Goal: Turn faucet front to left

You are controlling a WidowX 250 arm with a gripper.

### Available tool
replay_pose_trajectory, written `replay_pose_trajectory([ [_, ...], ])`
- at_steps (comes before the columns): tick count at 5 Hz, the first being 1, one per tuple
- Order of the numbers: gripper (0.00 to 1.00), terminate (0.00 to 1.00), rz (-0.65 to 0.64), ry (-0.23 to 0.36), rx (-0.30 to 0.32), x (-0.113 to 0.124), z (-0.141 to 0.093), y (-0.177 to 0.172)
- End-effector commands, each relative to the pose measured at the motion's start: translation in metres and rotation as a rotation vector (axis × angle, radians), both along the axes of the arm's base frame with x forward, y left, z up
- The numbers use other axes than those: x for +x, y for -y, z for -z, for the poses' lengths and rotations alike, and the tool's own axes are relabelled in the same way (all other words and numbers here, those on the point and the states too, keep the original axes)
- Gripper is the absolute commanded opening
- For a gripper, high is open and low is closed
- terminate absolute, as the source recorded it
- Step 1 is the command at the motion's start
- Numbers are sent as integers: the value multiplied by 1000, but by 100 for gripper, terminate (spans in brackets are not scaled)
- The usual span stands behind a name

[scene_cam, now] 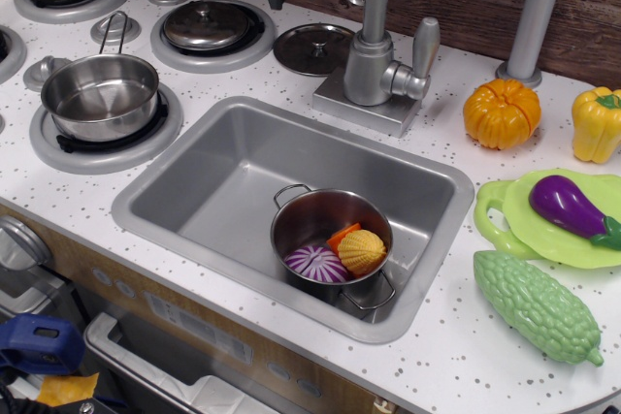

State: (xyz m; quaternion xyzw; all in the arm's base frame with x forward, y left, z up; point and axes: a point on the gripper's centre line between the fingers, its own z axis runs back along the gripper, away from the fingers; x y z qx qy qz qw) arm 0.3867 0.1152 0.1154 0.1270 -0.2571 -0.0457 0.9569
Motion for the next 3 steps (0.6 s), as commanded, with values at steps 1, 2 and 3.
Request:
replay_pose_trajectory([
  [1,0,0,45,20,26,16,-4,-11],
  [2,0,0,52,17,16,23,-5,-14],
  [3,0,100,59,18,16,28,-5,-14],
])
